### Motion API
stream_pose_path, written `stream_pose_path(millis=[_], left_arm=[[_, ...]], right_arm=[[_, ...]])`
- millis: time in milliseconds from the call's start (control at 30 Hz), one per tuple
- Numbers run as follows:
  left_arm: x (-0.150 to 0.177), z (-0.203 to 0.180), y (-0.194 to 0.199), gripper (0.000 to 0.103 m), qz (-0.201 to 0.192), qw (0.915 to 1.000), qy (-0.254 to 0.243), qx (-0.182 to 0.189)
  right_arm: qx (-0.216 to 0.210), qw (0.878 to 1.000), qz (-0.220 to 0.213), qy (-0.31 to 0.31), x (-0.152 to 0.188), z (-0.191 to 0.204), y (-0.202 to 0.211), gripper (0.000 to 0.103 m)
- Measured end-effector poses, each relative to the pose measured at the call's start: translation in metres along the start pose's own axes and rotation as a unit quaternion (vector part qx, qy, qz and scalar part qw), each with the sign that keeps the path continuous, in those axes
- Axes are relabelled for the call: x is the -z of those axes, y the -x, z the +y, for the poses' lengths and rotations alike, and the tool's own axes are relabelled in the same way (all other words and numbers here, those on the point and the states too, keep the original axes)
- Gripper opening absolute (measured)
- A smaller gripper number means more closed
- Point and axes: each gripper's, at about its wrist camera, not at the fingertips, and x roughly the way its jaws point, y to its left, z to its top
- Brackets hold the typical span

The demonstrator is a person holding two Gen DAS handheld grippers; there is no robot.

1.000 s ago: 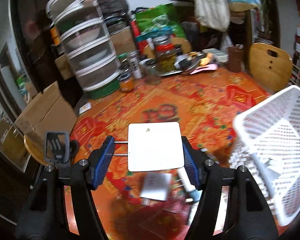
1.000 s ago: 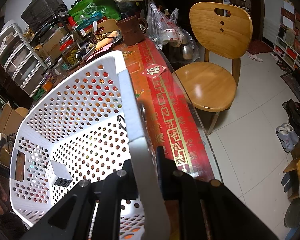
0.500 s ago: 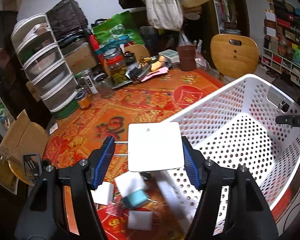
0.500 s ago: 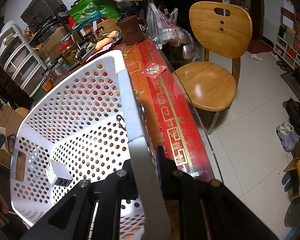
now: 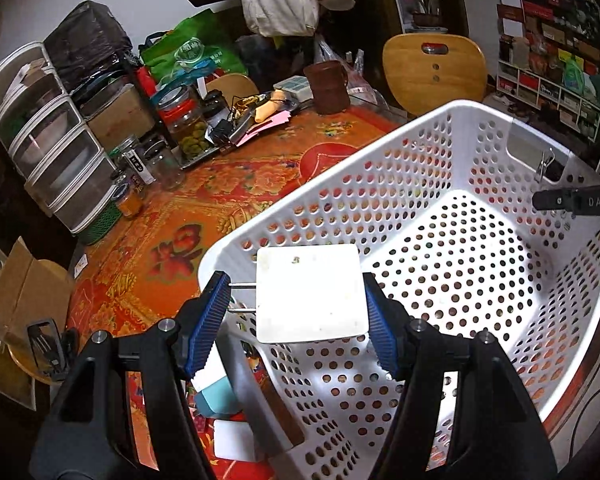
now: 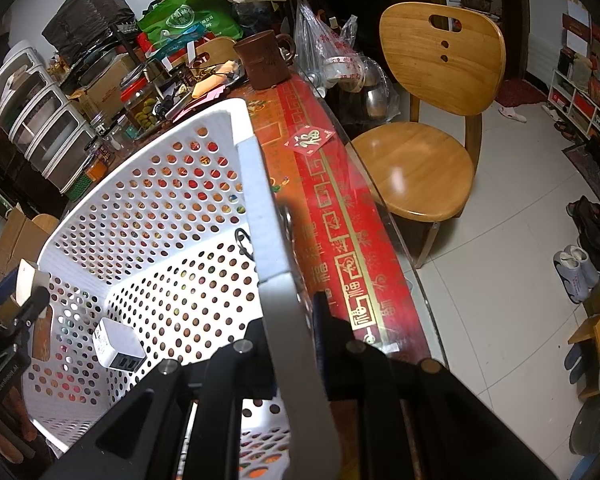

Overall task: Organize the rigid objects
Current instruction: 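Move the charger into the basket and release it with the left tool, then grasp the white charger with printed wattage text using the left tool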

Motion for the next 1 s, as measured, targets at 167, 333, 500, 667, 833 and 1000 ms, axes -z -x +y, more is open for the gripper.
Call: stream_pose_path(millis=[167, 333, 500, 667, 833, 1000], left_arm=[[0.0, -0.001, -0.005, 0.063, 0.004, 0.9999, -0.004, 0.008], [0.004, -0.002, -0.003, 0.079, -0.006, 0.9997, -0.019, 0.015], [0.008, 0.006, 0.018, 0.096, -0.053, 0.9984, -0.019, 0.002], [0.026, 0.065, 0.049, 0.102, -0.086, 0.9948, 0.052, -0.014], [0.085, 0.16, 0.022, 0.102, -0.03, 0.9874, 0.148, -0.046], [0.145, 0.216, -0.05, 0.101, 0.066, 0.9744, 0.213, -0.029]], right_arm=[[0.0, 1.0, 0.0, 0.0, 0.0, 0.0, 0.0, 0.012], [0.0, 1.0, 0.0, 0.0, 0.0, 0.0, 0.0, 0.012], [0.002, 1.0, 0.001, 0.001, 0.0, 0.001, 0.0, 0.012], [0.001, 1.0, 0.0, -0.001, 0.0, 0.0, 0.001, 0.012], [0.002, 1.0, 0.001, 0.0, 0.0, -0.001, 0.002, 0.012], [0.001, 1.0, -0.001, -0.001, 0.0, -0.001, 0.002, 0.012]])
